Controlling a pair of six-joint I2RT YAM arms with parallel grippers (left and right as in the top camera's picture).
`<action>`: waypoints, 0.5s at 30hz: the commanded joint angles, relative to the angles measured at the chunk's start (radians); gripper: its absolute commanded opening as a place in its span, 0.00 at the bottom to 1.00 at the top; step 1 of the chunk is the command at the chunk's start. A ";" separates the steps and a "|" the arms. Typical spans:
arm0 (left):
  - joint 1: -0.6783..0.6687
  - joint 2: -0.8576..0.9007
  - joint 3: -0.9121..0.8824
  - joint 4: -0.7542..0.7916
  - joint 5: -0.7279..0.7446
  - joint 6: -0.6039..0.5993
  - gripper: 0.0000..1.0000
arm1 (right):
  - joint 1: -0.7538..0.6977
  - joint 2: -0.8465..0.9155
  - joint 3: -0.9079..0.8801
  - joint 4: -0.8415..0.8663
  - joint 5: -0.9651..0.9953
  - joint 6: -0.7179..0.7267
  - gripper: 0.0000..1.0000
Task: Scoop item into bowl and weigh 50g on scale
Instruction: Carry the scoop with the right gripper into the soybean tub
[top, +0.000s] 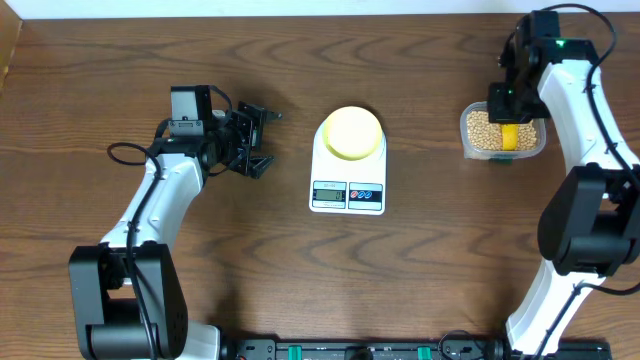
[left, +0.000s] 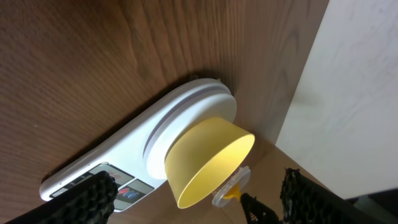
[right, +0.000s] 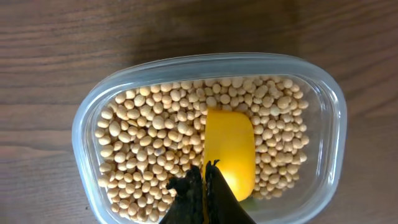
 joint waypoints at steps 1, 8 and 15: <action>0.006 0.002 0.002 -0.002 -0.013 0.005 0.86 | -0.044 0.024 0.009 -0.007 -0.064 -0.027 0.01; 0.006 0.002 0.002 -0.002 -0.013 0.005 0.86 | -0.077 0.021 0.017 -0.021 -0.064 -0.026 0.49; 0.006 0.002 0.002 -0.002 -0.013 0.005 0.86 | -0.077 0.019 0.159 -0.053 -0.135 -0.026 0.89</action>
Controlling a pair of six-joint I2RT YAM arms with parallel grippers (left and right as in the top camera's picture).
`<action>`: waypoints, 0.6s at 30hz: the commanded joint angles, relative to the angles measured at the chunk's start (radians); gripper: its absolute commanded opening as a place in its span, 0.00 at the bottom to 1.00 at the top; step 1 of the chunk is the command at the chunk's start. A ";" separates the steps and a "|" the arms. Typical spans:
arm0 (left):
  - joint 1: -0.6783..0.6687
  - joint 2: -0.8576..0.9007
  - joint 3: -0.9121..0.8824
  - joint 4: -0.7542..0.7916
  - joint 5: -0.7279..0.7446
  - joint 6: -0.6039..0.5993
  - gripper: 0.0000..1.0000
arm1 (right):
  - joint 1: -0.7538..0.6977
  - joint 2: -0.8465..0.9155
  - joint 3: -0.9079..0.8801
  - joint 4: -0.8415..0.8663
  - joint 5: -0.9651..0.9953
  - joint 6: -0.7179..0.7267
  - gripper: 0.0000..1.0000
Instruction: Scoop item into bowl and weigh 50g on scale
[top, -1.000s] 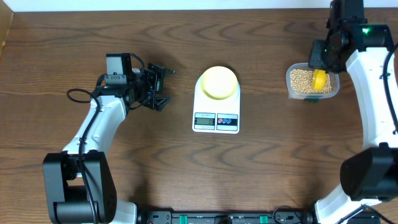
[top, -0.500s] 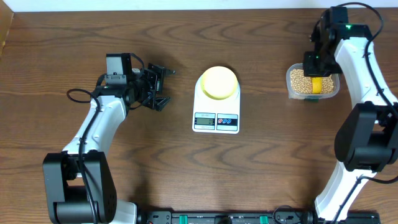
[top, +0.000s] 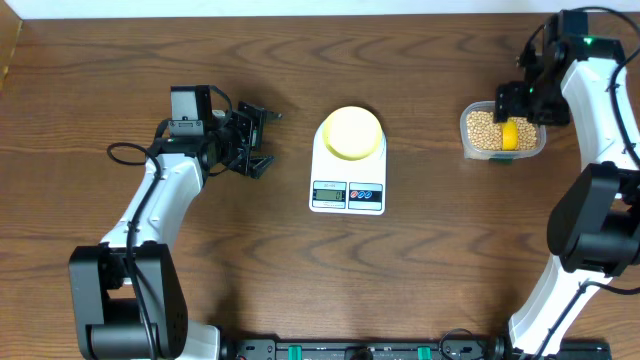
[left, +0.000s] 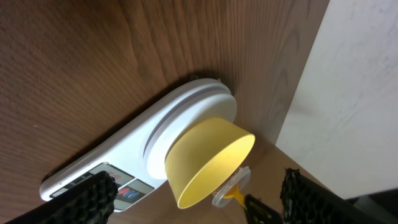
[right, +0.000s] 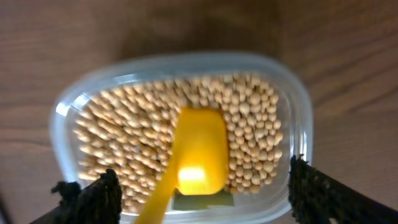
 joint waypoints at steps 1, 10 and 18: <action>0.005 0.002 0.002 -0.002 -0.013 0.005 0.86 | -0.001 0.005 0.116 -0.005 -0.063 -0.005 0.94; 0.005 0.002 0.002 -0.002 -0.013 0.005 0.86 | -0.001 0.005 0.182 0.095 -0.053 -0.005 0.99; 0.005 0.002 0.002 -0.002 -0.013 0.005 0.87 | -0.001 0.005 0.182 0.095 -0.053 -0.005 0.99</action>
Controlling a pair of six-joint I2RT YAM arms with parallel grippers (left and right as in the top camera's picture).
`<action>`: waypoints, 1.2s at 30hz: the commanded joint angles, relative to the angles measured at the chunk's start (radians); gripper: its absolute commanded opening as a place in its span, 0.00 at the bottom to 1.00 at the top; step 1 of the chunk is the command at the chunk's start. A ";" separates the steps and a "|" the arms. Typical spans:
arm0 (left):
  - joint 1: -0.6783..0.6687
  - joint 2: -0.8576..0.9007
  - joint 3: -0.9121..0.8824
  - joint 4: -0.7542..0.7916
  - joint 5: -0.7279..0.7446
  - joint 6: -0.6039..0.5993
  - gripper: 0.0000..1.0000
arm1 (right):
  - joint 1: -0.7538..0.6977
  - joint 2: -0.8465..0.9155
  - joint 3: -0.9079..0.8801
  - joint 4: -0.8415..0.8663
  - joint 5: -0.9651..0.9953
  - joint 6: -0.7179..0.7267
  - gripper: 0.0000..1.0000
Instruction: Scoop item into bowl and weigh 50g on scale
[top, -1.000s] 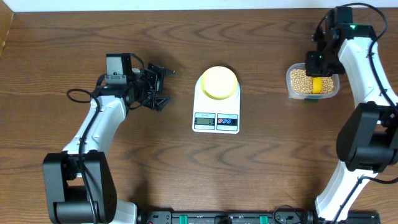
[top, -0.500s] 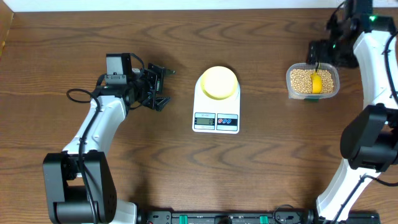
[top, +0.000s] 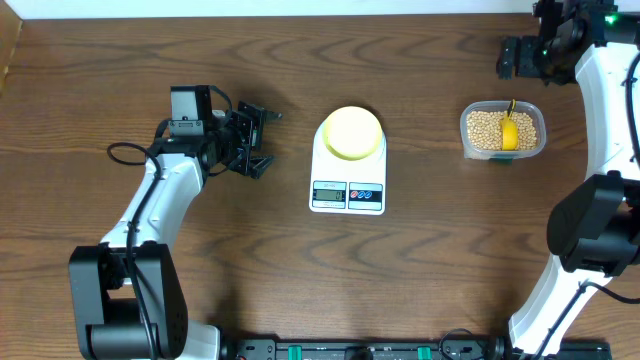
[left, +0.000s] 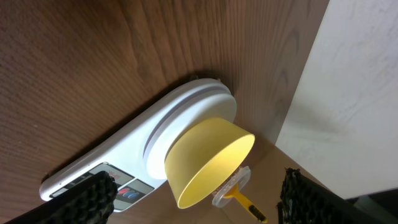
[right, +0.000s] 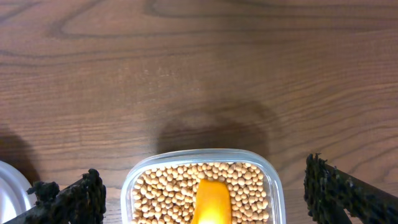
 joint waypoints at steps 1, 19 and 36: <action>0.005 0.002 0.002 -0.002 -0.013 0.005 0.96 | -0.001 0.004 0.014 -0.002 -0.006 -0.005 0.99; 0.001 -0.007 0.029 0.195 0.521 0.768 0.98 | -0.001 0.004 0.014 -0.002 -0.006 -0.005 0.99; -0.573 -0.260 0.027 -0.519 -0.647 1.118 0.98 | -0.001 0.004 0.014 -0.002 -0.006 -0.005 0.99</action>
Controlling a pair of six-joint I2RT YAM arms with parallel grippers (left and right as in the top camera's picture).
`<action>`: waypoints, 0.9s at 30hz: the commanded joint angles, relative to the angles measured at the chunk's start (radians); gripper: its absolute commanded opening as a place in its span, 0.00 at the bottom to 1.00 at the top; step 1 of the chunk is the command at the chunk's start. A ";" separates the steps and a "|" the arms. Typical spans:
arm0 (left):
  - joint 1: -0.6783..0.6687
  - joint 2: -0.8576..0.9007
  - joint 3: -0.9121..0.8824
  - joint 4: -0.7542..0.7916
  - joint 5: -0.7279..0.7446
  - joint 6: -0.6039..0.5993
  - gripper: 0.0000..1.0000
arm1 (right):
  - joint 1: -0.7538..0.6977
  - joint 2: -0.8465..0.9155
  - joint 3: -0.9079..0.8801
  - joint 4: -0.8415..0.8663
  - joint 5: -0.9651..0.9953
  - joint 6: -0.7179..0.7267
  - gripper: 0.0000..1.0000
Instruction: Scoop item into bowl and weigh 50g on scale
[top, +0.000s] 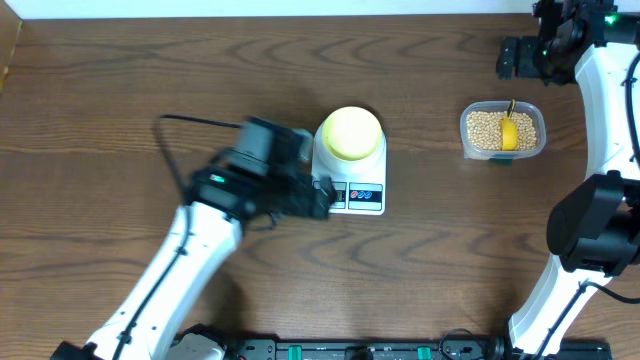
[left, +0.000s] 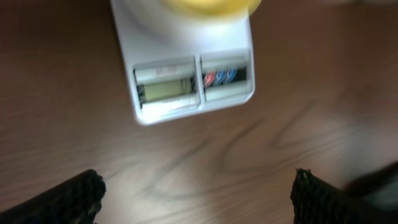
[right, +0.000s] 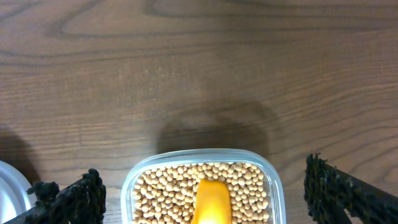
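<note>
A white scale (top: 348, 185) sits mid-table with an empty yellow bowl (top: 350, 133) on its platform. In the left wrist view the scale's display (left: 165, 90) lies just ahead, and the bowl's rim (left: 208, 5) shows at the top edge. My left gripper (top: 318, 197) (left: 199, 199) hangs open over the wood beside the scale's front. A clear container of soybeans (top: 503, 130) (right: 161, 186) stands to the right, with a yellow scoop (top: 510, 133) (right: 211, 202) lying in the beans. My right gripper (top: 508, 57) (right: 208, 199) is open behind the container, holding nothing.
Brown wooden table (top: 120, 70) all round. The table's far edge runs just behind my right gripper. The left arm's cable (top: 200, 122) loops over the wood left of the scale.
My left arm has moved from the table's left side to the scale's front left corner, and its camera now looks down on the display. The right arm has not moved.
My right gripper was shut on the scoop's handle in the beans. Then it stood open with the scoop lying in the container, then drew back toward the far edge. My left gripper stayed open at the left, and is now at the scale.
</note>
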 joint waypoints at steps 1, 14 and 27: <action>-0.145 0.071 0.005 -0.012 -0.269 0.050 0.98 | -0.001 0.004 0.014 -0.001 -0.006 -0.005 0.99; -0.248 0.228 0.006 0.100 -0.095 0.161 0.96 | -0.001 0.004 0.014 -0.001 -0.006 -0.005 0.99; -0.172 0.266 0.006 0.181 -0.184 0.380 0.98 | -0.001 0.004 0.014 -0.001 -0.006 -0.004 0.99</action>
